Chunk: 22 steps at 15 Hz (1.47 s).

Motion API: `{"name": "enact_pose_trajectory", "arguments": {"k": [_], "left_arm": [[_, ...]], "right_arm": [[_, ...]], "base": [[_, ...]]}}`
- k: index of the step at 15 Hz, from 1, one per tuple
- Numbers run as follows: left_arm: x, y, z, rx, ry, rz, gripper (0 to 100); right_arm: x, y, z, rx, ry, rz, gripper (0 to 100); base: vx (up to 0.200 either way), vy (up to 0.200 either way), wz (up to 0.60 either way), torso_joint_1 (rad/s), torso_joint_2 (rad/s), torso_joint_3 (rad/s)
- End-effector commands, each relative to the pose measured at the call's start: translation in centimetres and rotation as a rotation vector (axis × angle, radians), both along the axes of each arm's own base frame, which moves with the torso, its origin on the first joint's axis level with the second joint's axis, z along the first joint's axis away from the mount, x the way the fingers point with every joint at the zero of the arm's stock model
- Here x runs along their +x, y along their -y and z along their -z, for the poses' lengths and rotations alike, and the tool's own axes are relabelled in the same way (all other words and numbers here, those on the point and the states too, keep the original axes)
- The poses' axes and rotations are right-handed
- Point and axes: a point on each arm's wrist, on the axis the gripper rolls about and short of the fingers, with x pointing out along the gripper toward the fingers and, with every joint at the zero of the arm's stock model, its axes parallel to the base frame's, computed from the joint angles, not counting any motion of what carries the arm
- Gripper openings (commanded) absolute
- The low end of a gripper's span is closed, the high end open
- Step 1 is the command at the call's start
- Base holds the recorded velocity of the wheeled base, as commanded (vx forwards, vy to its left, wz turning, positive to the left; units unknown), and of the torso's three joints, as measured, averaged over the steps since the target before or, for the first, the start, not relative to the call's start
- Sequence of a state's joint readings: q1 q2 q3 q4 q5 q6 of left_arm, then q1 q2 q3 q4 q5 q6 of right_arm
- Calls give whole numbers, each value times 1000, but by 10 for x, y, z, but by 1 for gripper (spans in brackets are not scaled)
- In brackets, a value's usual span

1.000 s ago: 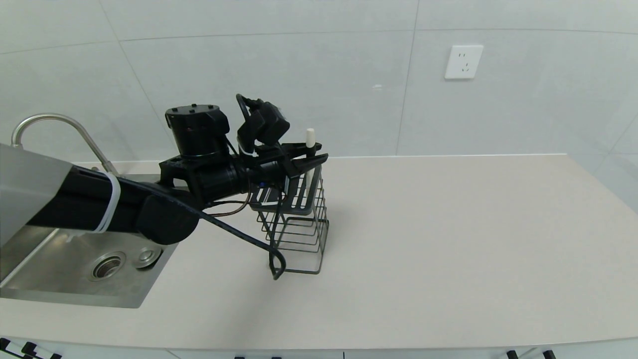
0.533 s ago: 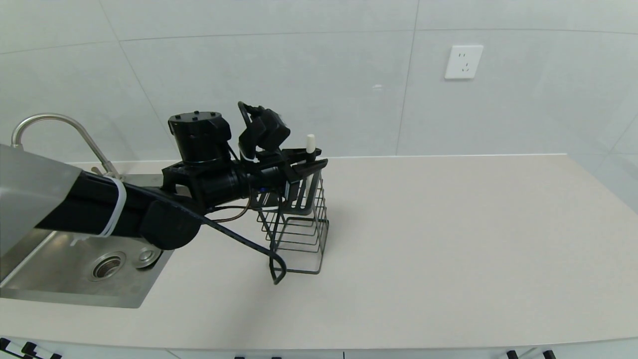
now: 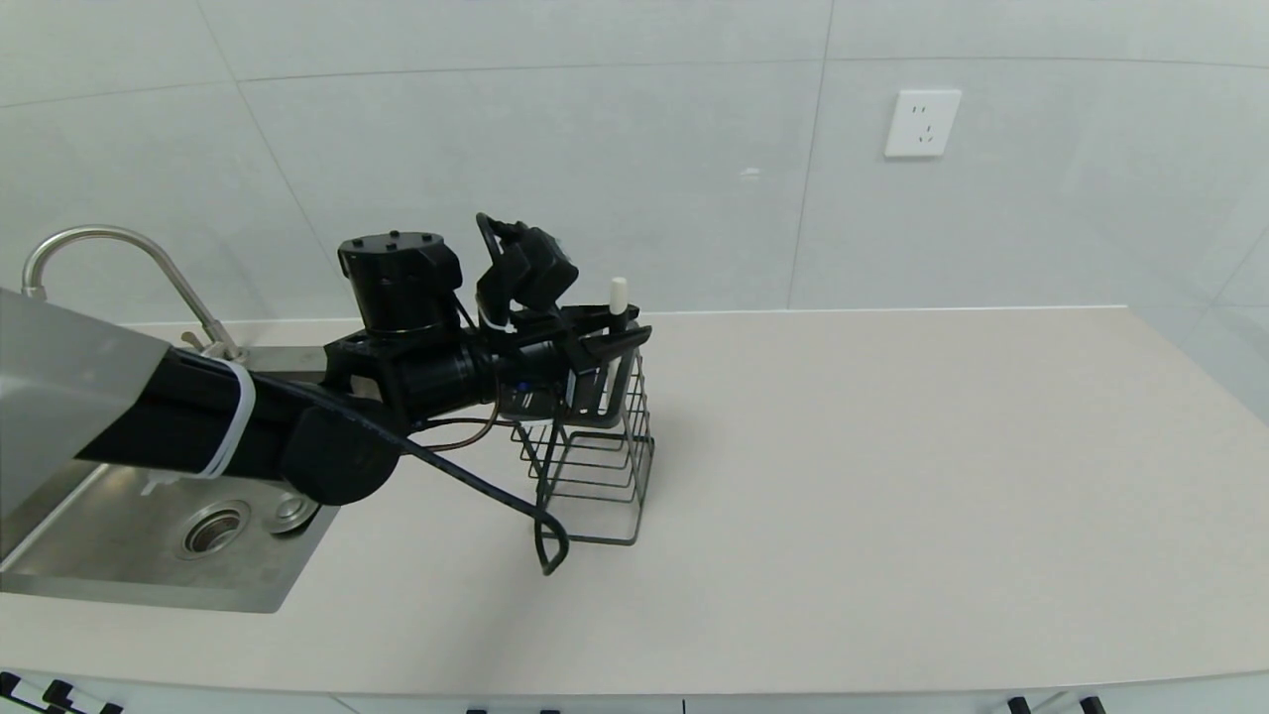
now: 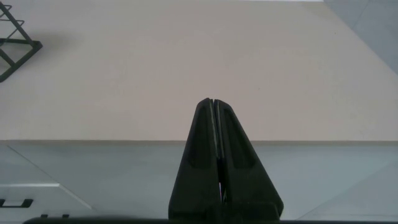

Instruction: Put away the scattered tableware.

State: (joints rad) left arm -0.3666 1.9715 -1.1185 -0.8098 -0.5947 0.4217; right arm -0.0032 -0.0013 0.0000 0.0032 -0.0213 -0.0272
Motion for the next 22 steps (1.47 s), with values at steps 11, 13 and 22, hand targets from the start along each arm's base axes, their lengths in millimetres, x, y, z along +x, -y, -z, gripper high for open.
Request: {"name": "enact_pose_trajectory", "arguments": {"k": [11,13,22], "left_arm": [[-12,-5,-4,0,0,-1,100],[-20,-8,-6,-4,6,-1,100],[-71,-32,-22,-107,104,-12,100]], "right_arm": [[0,0,0,1,-1,0,0],[0,0,0,3,-1,0,0],[0,0,0,6,-1,0,0]], "base": [[0,0,0,0,0,0],[0,0,0,0,0,0],[0,0,0,0,0,0]]}}
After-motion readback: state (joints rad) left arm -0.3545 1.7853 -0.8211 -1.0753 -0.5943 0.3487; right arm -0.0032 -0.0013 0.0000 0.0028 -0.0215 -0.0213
